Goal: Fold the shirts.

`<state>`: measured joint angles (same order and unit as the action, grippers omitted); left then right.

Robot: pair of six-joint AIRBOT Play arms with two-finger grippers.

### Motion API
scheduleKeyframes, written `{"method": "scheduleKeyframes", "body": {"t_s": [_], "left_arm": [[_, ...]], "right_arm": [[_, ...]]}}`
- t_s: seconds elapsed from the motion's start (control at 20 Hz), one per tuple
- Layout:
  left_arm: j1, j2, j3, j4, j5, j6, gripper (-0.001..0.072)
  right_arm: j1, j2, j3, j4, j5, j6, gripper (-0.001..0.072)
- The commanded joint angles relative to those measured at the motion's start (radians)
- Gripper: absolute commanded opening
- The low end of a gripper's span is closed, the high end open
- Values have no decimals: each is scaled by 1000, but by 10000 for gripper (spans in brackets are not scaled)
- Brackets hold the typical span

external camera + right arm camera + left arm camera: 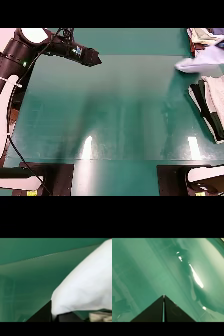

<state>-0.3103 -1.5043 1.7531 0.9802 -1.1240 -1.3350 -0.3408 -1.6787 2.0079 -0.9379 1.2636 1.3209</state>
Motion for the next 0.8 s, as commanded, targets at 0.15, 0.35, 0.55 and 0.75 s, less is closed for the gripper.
{"method": "scheduleKeyframes", "body": {"t_s": [0.15, 0.35, 0.55, 0.75], "left_arm": [[-12, 0, 0, 1, 17, 0, 23], [-12, 0, 0, 1, 16, 0, 23], [-12, 0, 0, 1, 14, 0, 23], [-12, 0, 0, 8, 14, 0, 23]], "right_arm": [[-137, 10, 36, 15, -1, -59, 13], [-147, 58, 73, 51, 3, -140, 13], [-185, 156, 34, 19, 19, -162, 13], [-287, 272, -129, 16, 88, -163, 13]]}}
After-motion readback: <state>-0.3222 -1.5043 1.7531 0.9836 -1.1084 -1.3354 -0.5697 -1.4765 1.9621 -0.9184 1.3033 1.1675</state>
